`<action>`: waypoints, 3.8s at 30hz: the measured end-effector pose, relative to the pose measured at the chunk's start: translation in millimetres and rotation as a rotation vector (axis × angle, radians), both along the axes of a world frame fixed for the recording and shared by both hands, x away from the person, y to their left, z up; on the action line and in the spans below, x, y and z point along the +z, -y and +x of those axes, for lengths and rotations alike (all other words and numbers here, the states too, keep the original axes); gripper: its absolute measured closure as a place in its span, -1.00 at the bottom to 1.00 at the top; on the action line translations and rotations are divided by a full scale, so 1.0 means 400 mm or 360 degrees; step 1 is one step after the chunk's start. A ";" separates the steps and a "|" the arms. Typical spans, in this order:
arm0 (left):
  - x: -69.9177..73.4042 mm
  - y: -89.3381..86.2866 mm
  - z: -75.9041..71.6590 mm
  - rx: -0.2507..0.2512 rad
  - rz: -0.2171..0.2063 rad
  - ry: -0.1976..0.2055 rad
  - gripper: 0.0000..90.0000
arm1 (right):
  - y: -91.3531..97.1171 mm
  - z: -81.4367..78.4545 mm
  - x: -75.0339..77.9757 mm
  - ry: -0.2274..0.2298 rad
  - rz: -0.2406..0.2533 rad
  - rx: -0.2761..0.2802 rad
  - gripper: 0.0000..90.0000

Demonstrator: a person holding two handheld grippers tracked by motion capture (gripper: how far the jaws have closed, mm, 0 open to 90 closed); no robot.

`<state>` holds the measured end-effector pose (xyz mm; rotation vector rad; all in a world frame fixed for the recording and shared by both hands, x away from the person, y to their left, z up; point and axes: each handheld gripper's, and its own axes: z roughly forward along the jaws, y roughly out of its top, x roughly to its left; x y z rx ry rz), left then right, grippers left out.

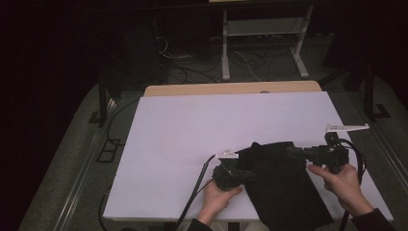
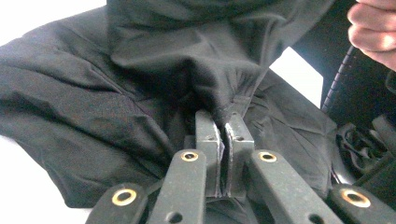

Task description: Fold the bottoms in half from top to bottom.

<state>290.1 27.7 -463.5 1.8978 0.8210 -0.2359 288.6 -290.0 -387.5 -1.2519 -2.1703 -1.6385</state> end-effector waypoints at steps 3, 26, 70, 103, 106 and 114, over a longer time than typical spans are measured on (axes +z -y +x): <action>-0.001 0.001 0.001 0.0008 -0.0004 -0.0004 0.91 | 0.004 -0.018 -0.002 -0.0010 0.0024 0.0023 0.84; 0.003 -0.001 -0.003 0.0026 0.0011 0.0011 0.90 | 0.031 -0.135 -0.050 -0.0063 0.0052 0.0165 0.84; 0.099 -0.089 0.015 0.0054 -0.0261 0.0252 -0.71 | 0.007 -0.013 -0.055 0.0067 -0.0319 0.0113 0.87; 0.098 -0.093 0.018 0.0072 -0.0290 0.0251 -0.71 | -0.085 0.094 -0.144 -0.0201 -0.0352 0.0130 0.97; 0.096 -0.095 0.018 0.0078 -0.0295 0.0248 -0.71 | -0.090 0.101 -0.152 -0.0244 -0.0351 0.0135 0.97; 0.093 -0.093 0.019 0.0067 -0.0287 0.0236 -0.71 | -0.111 0.104 -0.161 -0.0302 -0.0376 0.0222 0.97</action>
